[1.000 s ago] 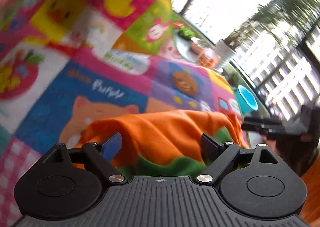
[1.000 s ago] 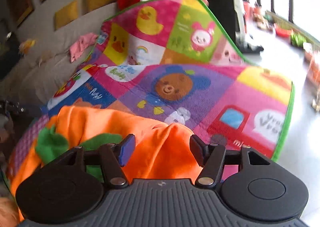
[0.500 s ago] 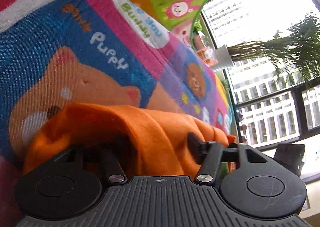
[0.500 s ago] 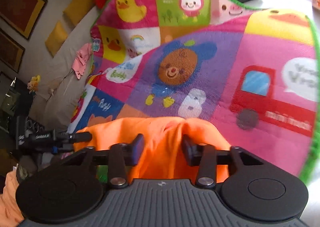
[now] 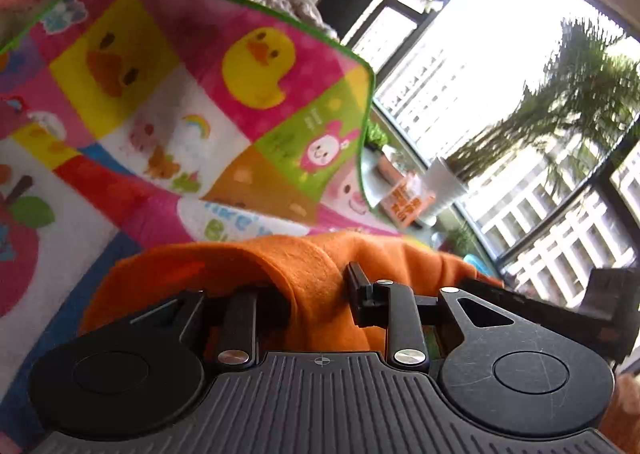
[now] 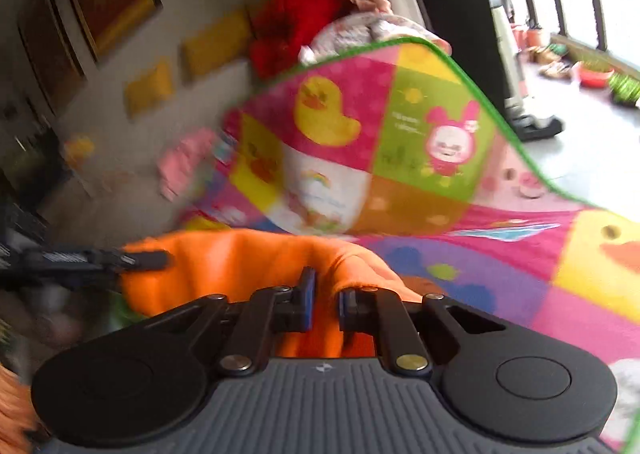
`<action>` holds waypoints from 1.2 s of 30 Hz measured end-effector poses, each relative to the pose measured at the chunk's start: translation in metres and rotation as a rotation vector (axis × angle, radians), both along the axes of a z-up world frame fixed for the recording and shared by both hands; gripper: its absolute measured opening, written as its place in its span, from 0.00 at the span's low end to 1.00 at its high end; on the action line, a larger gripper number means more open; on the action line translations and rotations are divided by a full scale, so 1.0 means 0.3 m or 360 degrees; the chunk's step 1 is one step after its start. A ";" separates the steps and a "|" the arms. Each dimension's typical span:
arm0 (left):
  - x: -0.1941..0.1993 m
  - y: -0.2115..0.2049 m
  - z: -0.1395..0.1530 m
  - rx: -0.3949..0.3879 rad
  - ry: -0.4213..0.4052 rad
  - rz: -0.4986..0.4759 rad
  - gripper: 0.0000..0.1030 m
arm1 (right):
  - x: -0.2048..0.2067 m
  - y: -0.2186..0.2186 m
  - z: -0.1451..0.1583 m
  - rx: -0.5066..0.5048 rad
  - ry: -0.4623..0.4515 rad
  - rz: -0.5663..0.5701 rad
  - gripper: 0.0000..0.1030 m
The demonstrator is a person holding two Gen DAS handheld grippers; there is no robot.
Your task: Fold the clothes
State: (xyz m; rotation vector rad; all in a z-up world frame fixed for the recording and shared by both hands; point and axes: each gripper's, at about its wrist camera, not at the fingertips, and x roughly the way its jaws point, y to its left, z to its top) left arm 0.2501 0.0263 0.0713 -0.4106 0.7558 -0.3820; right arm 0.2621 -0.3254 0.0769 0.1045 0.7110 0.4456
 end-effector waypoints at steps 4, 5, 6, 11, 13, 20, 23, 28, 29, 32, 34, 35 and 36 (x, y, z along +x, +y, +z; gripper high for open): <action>-0.094 -0.025 -0.030 0.0287 -0.0037 -0.0034 0.56 | -0.055 0.010 -0.029 -0.0380 -0.0102 -0.0031 0.37; -0.115 -0.017 -0.032 0.0305 -0.0033 -0.0041 0.58 | -0.068 0.001 -0.019 -0.0397 -0.0119 -0.0020 0.39; -0.135 -0.006 -0.033 0.0314 -0.0027 -0.0048 0.62 | -0.078 -0.005 -0.005 -0.0401 -0.0137 0.0001 0.43; -0.144 0.009 -0.024 0.0279 -0.0027 -0.0039 0.72 | -0.009 0.105 0.042 -0.0437 -0.0246 0.0226 0.61; -0.132 -0.004 -0.031 0.0245 -0.0032 -0.0052 0.75 | 0.075 0.200 0.021 -0.0452 -0.0185 0.0353 0.61; -0.180 0.094 -0.038 0.0143 -0.0031 0.0000 0.83 | 0.371 0.411 -0.152 -0.0509 0.0118 0.0570 0.61; -0.204 0.160 -0.040 0.0102 -0.0030 0.0041 0.88 | 0.424 0.385 -0.225 -0.0430 0.0262 0.0524 0.61; -0.194 0.234 -0.056 0.0039 -0.0012 0.0107 0.90 | 0.330 0.355 -0.185 -0.0324 0.0279 0.0532 0.15; -0.187 0.241 -0.059 0.0022 -0.0003 0.0125 0.90 | 0.297 0.352 -0.165 -0.0334 0.0254 0.0534 0.12; -0.188 0.245 -0.044 -0.0062 -0.0014 0.0142 0.90 | 0.195 0.338 -0.087 -0.0338 0.0161 0.0545 0.04; -0.204 0.236 -0.013 -0.0089 -0.0054 0.0136 0.90 | 0.096 0.308 0.002 -0.0307 0.0049 0.0560 0.04; -0.214 0.229 0.005 -0.0091 -0.0078 0.0131 0.90 | 0.050 0.298 0.037 -0.0305 0.0001 0.0574 0.04; -0.227 0.222 0.028 -0.0094 -0.0107 0.0128 0.90 | -0.006 0.289 0.068 -0.0319 -0.0049 0.0592 0.04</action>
